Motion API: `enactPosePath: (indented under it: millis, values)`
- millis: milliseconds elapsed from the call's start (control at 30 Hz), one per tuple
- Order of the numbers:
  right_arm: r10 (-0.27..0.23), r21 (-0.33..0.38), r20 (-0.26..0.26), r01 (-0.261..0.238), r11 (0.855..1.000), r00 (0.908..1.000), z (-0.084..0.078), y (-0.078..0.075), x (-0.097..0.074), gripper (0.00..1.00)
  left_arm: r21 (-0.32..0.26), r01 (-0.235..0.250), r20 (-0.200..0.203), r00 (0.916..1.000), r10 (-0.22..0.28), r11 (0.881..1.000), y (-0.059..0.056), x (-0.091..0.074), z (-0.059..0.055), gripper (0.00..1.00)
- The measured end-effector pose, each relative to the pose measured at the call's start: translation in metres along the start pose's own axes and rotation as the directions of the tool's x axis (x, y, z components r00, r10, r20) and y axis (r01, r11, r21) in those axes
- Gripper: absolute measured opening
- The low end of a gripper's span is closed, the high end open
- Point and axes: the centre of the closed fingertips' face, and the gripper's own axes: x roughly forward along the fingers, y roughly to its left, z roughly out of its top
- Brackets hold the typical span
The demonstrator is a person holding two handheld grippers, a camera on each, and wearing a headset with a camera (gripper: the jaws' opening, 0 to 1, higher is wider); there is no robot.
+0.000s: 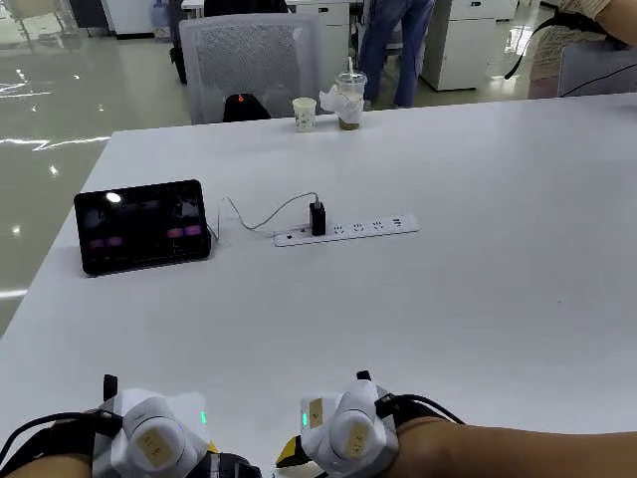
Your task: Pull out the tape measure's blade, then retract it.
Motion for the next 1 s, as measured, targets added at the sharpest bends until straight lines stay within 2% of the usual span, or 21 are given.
enactPosePath:
  millis: [267,700,767,833,933,1000]
  values:
    - [-0.003,-0.004,-0.006,0.003,1.0,1.0,-0.001,-0.001,0.002,0.13,-0.001,0.0,0.001,1.0,0.0,1.0,0.0,0.0,0.0,0.32]
    - [0.006,-0.018,-0.006,-0.007,1.0,1.0,0.008,0.001,0.012,0.13,-0.002,-0.002,0.003,1.0,0.002,1.0,0.0,0.0,0.0,0.32]
    - [0.014,-0.042,-0.01,-0.014,0.999,0.9999,0.006,0.001,0.012,0.13,-0.001,-0.003,0.002,1.0,0.003,1.0,0.0,0.001,0.0,0.32]
    - [0.023,-0.011,-0.017,-0.023,1.0,0.9996,0.005,0.0,0.012,0.12,0.001,-0.002,0.0,1.0,0.002,1.0,0.0,0.001,0.0,0.32]
    - [0.024,-0.082,-0.042,-0.027,0.996,0.9988,0.004,0.002,0.014,0.12,0.003,-0.001,0.003,1.0,0.001,1.0,0.0,0.001,0.0,0.32]
    - [0.036,-0.053,-0.018,-0.036,0.998,0.9992,0.004,0.002,0.012,0.11,0.006,0.001,0.0,1.0,-0.001,1.0,0.0,0.001,0.0,0.32]
